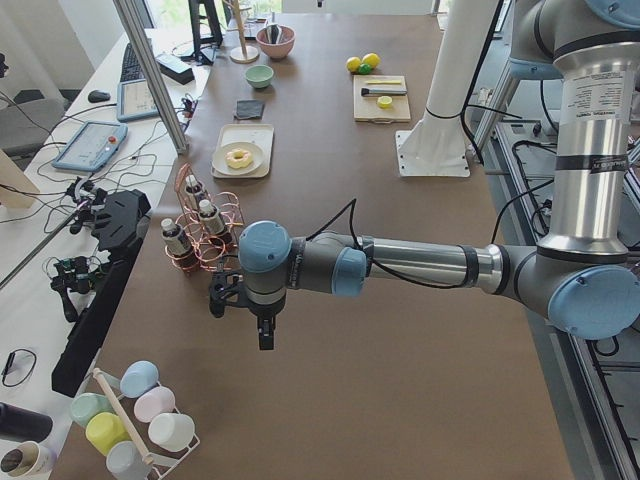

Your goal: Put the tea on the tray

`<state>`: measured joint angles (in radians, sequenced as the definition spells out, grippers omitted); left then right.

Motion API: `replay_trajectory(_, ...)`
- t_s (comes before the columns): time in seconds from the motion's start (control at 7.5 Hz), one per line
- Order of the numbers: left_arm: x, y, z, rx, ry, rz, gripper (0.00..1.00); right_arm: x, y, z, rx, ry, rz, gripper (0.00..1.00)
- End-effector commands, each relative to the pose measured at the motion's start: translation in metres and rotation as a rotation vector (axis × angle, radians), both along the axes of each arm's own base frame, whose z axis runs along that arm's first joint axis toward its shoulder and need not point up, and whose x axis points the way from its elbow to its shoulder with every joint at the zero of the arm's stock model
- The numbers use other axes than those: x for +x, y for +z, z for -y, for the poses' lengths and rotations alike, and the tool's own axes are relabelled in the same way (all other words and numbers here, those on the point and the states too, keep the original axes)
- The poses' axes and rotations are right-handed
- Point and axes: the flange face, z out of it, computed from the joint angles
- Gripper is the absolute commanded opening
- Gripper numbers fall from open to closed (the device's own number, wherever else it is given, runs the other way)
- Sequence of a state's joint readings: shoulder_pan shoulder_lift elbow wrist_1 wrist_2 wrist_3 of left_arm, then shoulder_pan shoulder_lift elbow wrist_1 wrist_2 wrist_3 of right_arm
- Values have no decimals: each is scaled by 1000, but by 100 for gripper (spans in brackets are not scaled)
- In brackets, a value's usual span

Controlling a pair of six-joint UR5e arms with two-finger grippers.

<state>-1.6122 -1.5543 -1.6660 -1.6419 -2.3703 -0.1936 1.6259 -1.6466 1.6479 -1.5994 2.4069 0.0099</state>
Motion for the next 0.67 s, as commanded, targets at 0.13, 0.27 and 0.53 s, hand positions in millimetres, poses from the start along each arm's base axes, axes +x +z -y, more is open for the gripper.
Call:
replay_trajectory(0.13, 0, -4, 0, 6, -2, -1, 98, -1, -5, 1, 12, 1, 10, 100)
replay_trajectory(0.27, 0, -6, 1, 14, 2, -2, 98, 0, -6, 2, 15, 1, 8, 100)
replay_trajectory(0.53, 0, -5, 0, 17, 3, -3, 98, -1, -8, 3, 14, 1, 16, 100)
